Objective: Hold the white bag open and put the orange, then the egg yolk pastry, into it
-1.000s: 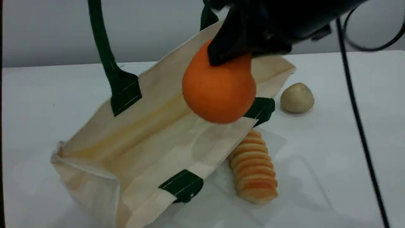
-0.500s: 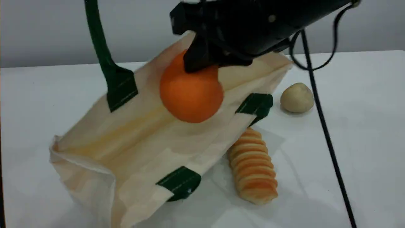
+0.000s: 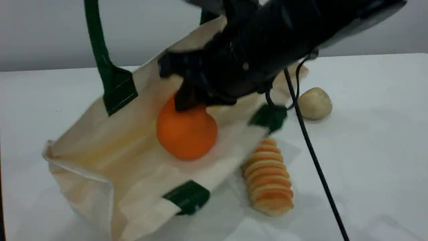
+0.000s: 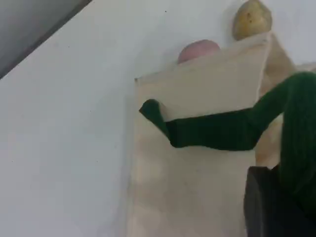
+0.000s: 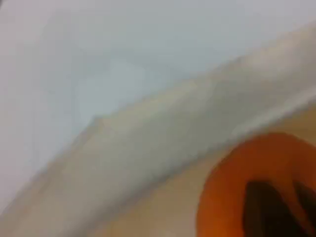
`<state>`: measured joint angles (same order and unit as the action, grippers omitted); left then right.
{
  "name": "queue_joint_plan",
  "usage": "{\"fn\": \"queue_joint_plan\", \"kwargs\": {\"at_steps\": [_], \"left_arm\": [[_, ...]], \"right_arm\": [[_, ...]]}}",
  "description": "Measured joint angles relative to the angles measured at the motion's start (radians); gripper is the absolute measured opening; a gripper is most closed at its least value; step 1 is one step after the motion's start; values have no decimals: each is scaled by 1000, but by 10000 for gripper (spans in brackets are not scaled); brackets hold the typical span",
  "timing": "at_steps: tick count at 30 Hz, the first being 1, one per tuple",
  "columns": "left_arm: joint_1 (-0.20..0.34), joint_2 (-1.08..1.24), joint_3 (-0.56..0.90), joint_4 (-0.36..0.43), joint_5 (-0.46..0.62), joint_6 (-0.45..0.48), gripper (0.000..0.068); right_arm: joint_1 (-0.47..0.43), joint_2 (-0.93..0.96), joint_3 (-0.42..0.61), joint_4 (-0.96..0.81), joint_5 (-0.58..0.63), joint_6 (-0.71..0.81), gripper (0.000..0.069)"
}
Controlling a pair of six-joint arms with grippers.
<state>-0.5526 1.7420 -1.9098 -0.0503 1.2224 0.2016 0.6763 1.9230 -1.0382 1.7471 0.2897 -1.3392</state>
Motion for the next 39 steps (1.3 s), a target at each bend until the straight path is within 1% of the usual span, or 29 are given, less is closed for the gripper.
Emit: {"fn": "queue_joint_plan", "kwargs": {"at_steps": [2, 8, 15, 17, 23, 26, 30, 35, 39], "left_arm": [[0, 0, 0, -1, 0, 0, 65], [0, 0, 0, -1, 0, 0, 65], [0, 0, 0, -4, -3, 0, 65], [0, 0, 0, -4, -3, 0, 65], [0, 0, 1, -13, -2, 0, 65], [0, 0, 1, -13, -3, 0, 65], [0, 0, 1, -42, -3, 0, 65], [0, 0, 1, -42, -3, 0, 65], [0, 0, 1, -40, -3, 0, 65]], "right_arm": [[2, 21, -11, -1, 1, -25, 41], [3, 59, -47, -4, 12, -27, 41], [3, 55, -88, -4, 98, -23, 45], [3, 55, -90, -6, 101, -23, 44], [3, 67, -107, -5, 33, -23, 48], [2, 67, -108, 0, 27, -24, 49], [2, 67, -108, 0, 11, -27, 52], [2, 67, -108, 0, -1, -29, 57], [2, 67, -108, -1, -1, -47, 87]]}}
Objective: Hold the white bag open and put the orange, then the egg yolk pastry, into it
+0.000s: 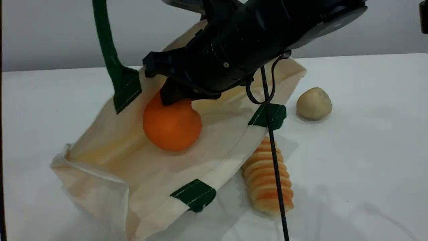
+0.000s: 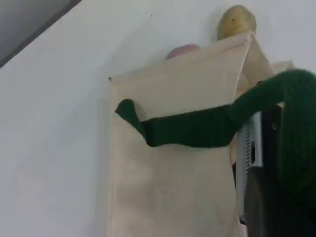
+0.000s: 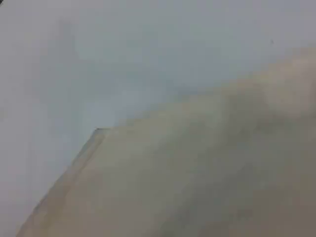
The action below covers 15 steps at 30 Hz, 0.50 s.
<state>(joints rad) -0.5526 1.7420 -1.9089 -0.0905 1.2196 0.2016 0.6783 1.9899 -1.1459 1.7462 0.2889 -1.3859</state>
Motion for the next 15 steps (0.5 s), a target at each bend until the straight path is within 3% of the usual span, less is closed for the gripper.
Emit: {"fn": "queue_joint_plan", "kwargs": {"at_steps": [3, 10, 15], "left_arm": [[0, 0, 0, 1, 0, -1, 65], [0, 0, 0, 10, 4, 1, 65], [0, 0, 1, 11, 2, 3, 65]], "right_arm": [[0, 0, 0, 0, 0, -40, 160], [0, -1, 0, -2, 10, -65, 430], [0, -32, 8, -17, 3, -37, 492]]}}
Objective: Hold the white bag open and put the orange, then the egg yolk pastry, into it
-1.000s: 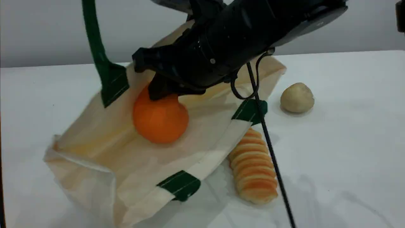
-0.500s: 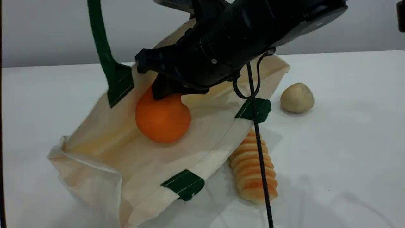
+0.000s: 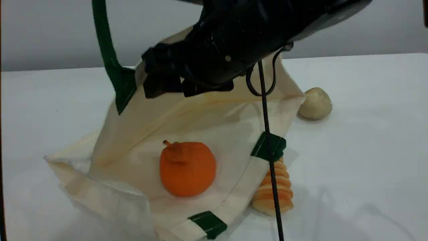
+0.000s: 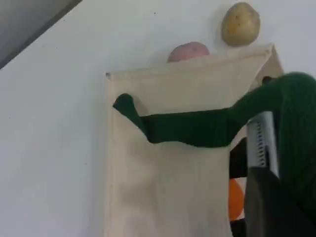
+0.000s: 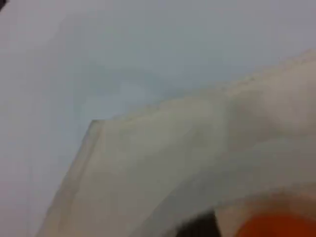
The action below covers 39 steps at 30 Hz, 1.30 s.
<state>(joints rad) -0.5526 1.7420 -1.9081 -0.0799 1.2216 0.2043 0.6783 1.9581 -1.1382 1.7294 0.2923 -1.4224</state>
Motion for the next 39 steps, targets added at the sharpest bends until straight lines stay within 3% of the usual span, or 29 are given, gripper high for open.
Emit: {"fn": "queue_joint_plan", "kwargs": {"at_steps": [4, 8, 15, 19, 34, 39], "left_arm": [[0, 0, 0, 3, 0, 0, 65], [0, 0, 0, 4, 0, 0, 65], [1, 0, 0, 62, 0, -6, 65], [1, 0, 0, 80, 0, -9, 65], [1, 0, 0, 80, 0, -11, 65], [1, 0, 0, 80, 0, -11, 65]], "right_arm": [[-2, -56, 46, -113, -8, 74, 496], [-2, -136, 125, -198, -92, 95, 496], [-6, -305, 282, -183, -298, 98, 496], [-74, -359, 331, -165, -361, 98, 486], [-615, -299, 318, -162, -53, 61, 481], [-655, -178, 249, -155, 41, 61, 480]]}}
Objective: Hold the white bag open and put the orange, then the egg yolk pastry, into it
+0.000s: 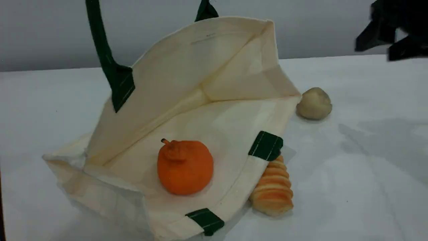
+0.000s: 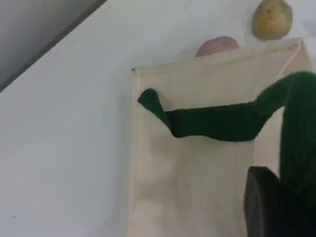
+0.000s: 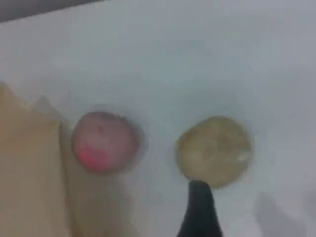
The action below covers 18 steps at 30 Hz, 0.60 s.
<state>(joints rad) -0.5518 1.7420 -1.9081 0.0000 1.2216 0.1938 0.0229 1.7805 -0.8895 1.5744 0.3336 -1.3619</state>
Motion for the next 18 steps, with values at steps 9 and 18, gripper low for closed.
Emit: {"fn": "queue_joint_plan", "kwargs": {"at_steps": [9, 18], "left_arm": [[0, 0, 0, 0, 0, 3, 65], [0, 0, 0, 0, 0, -12, 65]], "right_arm": [[57, 215, -162, 17, 70, -7, 480], [62, 322, -269, 15, 29, -11, 480]]}}
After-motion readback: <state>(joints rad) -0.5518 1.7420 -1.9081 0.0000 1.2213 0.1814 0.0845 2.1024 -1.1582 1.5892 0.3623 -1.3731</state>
